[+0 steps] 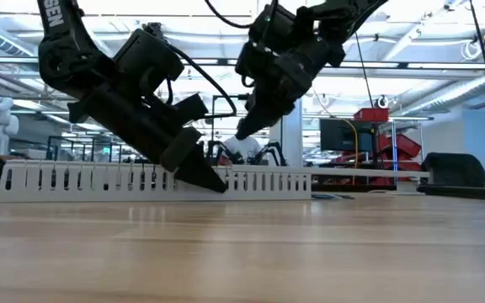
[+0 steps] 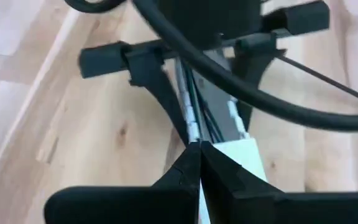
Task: Ziptie cables
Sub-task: Close the white cable duct tray the with white cable cover
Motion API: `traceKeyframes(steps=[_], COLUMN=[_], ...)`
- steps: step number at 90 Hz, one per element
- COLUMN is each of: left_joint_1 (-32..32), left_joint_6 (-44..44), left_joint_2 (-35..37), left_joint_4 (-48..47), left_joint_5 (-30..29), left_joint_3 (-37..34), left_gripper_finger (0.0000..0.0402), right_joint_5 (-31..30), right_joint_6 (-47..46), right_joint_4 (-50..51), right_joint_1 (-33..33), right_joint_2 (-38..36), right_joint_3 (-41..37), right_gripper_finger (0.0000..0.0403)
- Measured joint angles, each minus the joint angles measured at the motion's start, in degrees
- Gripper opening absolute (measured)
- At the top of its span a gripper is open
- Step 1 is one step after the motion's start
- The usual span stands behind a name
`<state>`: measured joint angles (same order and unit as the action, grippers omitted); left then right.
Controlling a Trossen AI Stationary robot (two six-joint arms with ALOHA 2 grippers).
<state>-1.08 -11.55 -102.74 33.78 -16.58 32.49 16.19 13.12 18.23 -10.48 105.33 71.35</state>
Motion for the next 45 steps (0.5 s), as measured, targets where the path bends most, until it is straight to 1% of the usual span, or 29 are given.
traceKeyframes(steps=[12, 27, 37, 45], left_joint_1=[0.0, 0.0, 0.0, 0.0], left_joint_6=[0.0, 0.3, 0.4, 0.6], left_joint_2=[0.0, 0.0, 0.0, 0.0], left_joint_4=[0.0, 0.0, -0.5, -0.4], left_joint_5=[0.1, 0.5, 0.7, 0.8], left_joint_3=[0.0, -0.1, -0.2, -0.2], left_gripper_finger=[0.0236, 0.0236, 0.0236, 0.0236], right_joint_5=[-0.1, 1.9, 4.1, 4.5], right_joint_6=[0.6, 0.4, -1.2, -1.5], right_joint_4=[-0.3, -7.0, -10.6, -11.0], right_joint_1=[-0.1, 0.4, 0.5, 0.7], right_joint_2=[3.8, 8.6, 10.1, 10.3], right_joint_3=[0.0, 0.4, 0.6, 1.0], right_gripper_finger=[0.0000, 0.0000, 0.0000, 0.0000])
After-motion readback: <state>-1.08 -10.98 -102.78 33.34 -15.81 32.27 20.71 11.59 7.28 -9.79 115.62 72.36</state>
